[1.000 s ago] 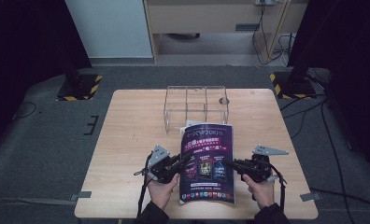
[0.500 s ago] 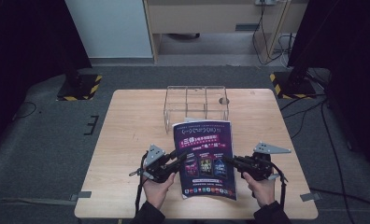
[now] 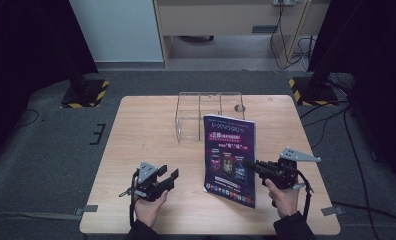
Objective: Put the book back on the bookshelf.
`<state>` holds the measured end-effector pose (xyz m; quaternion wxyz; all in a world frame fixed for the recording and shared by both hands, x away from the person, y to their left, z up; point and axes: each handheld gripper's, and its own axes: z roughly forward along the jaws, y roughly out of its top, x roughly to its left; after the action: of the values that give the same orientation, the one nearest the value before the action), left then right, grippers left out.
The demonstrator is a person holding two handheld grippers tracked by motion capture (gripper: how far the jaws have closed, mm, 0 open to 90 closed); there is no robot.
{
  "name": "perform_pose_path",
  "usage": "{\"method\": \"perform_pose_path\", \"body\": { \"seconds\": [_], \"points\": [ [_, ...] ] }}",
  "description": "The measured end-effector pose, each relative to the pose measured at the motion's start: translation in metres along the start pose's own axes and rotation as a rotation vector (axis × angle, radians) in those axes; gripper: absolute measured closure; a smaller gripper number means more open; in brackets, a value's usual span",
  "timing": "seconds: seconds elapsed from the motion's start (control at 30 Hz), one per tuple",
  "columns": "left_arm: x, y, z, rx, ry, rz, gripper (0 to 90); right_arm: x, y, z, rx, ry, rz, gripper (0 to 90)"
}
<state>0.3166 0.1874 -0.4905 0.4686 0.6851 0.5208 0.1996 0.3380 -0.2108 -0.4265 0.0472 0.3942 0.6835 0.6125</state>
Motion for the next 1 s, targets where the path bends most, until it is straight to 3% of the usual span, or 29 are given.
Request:
{"method": "perform_pose_path", "body": {
  "seconds": [0.2, 0.4, 0.6, 0.8, 1.0],
  "points": [
    [0.015, -0.006, 0.0, 0.036, 0.1, 0.01, 40.3, 0.005, 0.012, -0.002, -0.033, -0.013, -0.014, 83.1],
    [0.025, -0.009, 0.001, 0.052, 0.147, -0.029, 32.9, 0.007, 0.025, -0.005, -0.06, -0.03, -0.04, 83.1],
    [0.033, -0.013, 0.006, 0.105, 0.215, -0.007, 28.6, 0.006, 0.037, -0.012, -0.095, -0.054, -0.052, 83.1],
    [0.038, -0.015, 0.01, 0.145, 0.263, 0.018, 26.7, 0.006, 0.05, -0.015, -0.122, -0.08, -0.073, 83.1],
    [0.042, -0.018, 0.015, 0.179, 0.274, 0.011, 24.9, 0.007, 0.059, -0.013, -0.144, -0.102, -0.086, 83.1]
  ]
}}
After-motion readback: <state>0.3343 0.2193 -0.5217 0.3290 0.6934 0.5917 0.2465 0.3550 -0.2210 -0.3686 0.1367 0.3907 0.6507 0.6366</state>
